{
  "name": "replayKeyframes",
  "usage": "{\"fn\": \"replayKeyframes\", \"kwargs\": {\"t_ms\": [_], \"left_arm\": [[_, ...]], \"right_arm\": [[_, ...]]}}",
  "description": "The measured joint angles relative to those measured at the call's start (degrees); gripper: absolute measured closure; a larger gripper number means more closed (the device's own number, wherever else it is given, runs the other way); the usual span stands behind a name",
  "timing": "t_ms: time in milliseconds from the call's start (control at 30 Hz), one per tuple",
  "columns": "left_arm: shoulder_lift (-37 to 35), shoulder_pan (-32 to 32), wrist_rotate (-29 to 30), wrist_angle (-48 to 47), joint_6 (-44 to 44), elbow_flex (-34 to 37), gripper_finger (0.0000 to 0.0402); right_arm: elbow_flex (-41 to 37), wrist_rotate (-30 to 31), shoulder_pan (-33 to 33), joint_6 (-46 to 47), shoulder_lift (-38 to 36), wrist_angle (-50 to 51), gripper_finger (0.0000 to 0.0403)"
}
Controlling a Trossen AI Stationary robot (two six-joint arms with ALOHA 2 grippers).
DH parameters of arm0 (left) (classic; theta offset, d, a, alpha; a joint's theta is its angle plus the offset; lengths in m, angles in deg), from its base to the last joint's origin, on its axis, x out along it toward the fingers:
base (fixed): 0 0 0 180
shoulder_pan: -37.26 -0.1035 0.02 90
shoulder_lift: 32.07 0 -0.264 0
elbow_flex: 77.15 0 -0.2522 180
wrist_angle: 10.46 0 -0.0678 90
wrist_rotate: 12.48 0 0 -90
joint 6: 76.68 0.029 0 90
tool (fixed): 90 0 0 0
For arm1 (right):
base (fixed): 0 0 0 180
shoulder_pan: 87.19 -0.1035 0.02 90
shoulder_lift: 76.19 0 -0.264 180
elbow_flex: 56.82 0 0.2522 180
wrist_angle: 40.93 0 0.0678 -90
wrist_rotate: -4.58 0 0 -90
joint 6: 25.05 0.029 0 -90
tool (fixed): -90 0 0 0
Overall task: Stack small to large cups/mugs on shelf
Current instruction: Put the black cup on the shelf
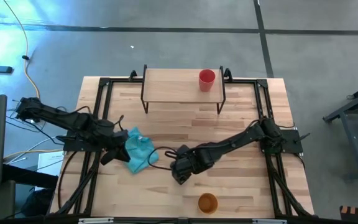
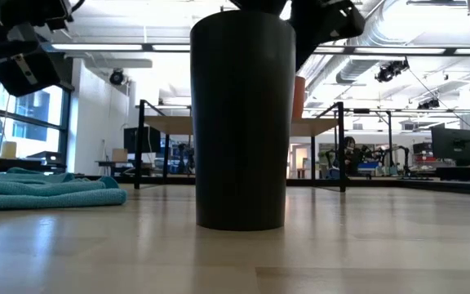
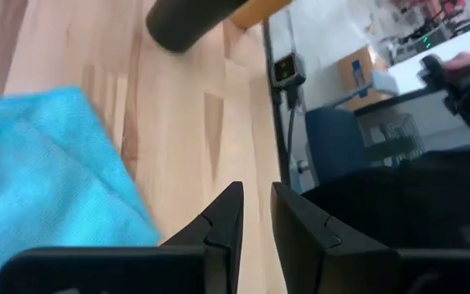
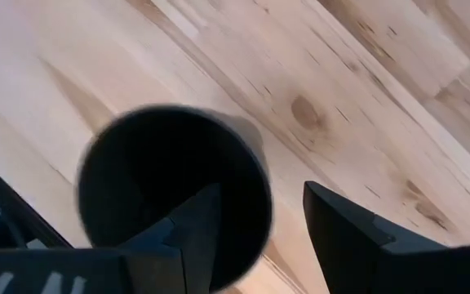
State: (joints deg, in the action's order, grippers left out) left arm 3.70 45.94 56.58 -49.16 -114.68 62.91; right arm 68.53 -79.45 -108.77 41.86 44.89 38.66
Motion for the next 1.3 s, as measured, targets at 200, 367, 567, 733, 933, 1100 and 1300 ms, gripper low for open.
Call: {"fn": "replayKeyframes", "kwargs": {"t_ms": [200, 367, 567, 733, 933, 1100, 1300], "left_arm": [[-4.32, -0.04, 1.91, -2.84, -1.82, -0.02, 0.0346], [-6.67, -0.04, 2.77, -2.74, -2.78, 0.0, 0.0346], [-7.86, -0.04, 3.72, -3.24, -3.02, 0.0, 0.0346], [-7.87, -0.04, 3.76, -4.03, -3.04, 0.0, 0.0346], [-7.87, -0.04, 3.86, -4.01, -3.03, 0.0, 0.0346], [-7.87, -0.04, 4.09, -4.03, -2.93, 0.0, 0.0346], [-7.87, -0.04, 5.36, -4.91, -2.8, 0.0, 0.0346]], "right_arm": [[0.0, 1.12, 0.83, -0.98, 0.22, -0.2, 0.0248], [0.0, 1.12, 1.35, -1.59, 0.22, -0.13, 0.0298], [0.0, 0.97, 1.35, -3.04, 0.22, -0.08, 0.039], [0.0, -0.52, 1.35, -3.99, 0.22, -0.14, 0.0398], [0.0, -1.95, 1.78, -3.98, 0.22, -0.12, 0.0401], [0.0, -3.75, 2.79, -3.97, 0.22, -0.14, 0.0402], [2.4, -4.09, 4.17, -5.33, 0.2, 1.82, 0.0402]]}}
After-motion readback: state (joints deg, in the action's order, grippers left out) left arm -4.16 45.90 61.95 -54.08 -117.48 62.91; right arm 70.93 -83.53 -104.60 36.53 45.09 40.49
